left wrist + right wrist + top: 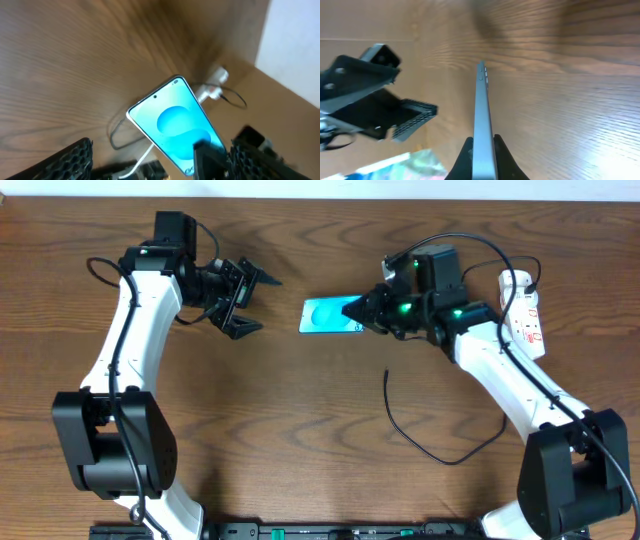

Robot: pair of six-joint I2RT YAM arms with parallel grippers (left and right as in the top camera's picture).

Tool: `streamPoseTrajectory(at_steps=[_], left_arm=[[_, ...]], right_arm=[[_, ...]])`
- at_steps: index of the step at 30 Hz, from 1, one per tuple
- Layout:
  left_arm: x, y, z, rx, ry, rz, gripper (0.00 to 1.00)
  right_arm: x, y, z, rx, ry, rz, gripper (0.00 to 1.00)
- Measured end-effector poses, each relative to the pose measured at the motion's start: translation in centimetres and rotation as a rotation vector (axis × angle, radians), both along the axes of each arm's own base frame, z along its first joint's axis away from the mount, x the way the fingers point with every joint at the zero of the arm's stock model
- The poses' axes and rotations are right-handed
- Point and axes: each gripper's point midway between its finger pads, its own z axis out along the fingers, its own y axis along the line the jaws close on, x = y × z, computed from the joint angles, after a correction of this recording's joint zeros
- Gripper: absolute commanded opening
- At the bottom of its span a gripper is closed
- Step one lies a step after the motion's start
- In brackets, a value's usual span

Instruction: Plug charger to phone and switch on socket

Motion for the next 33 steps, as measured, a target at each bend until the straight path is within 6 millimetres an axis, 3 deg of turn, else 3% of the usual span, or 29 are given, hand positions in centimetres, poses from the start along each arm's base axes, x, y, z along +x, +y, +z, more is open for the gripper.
streamPoseTrajectory(at_steps=[11, 26, 33], left_arm=[[0.9, 1.2, 2.8, -0.160, -0.138, -0.045, 0.95], [3.5, 0.3, 5.7, -0.264, -0.275, -0.047, 0.95], [6.0, -1.1, 7.5, -0.270, -0.368, -0.021, 0.95]], right_arm=[[2.5, -2.6, 3.2, 0.164, -0.008, -0.056, 0.01], [5.3, -1.3, 9.2, 0.415, 0.042, -0.199, 0.01], [5.6, -0.3, 9.6, 0.450, 0.092, -0.257, 0.01]])
